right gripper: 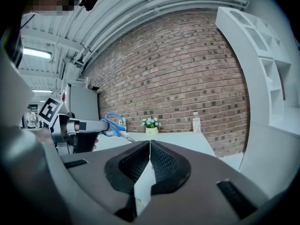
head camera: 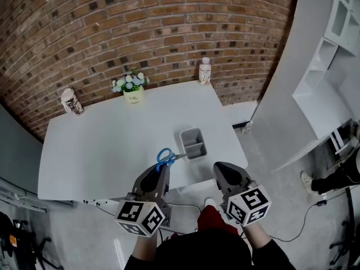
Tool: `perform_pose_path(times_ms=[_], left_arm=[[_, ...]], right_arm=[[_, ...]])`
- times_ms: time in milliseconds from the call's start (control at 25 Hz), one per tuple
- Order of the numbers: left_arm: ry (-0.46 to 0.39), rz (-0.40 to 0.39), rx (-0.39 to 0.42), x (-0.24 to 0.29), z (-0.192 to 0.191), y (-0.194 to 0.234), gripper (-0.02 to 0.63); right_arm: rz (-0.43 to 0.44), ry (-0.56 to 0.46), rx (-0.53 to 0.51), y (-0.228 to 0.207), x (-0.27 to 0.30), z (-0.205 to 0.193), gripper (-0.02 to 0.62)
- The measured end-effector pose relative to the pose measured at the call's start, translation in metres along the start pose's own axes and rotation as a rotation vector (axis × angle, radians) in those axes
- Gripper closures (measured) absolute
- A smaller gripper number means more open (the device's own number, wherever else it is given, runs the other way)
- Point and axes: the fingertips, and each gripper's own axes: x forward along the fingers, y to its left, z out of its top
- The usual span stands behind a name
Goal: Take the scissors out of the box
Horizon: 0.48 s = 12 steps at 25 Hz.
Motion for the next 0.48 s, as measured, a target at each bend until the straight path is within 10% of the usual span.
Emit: perform_pose_path(times_ms=[480], left_arm=[[0.005,0.009,0.002,-0.032,-0.007,-0.004,0.566]], right_arm=[[0.011,-0.008,0.001,0.024,-0.015,-0.006,0.588]])
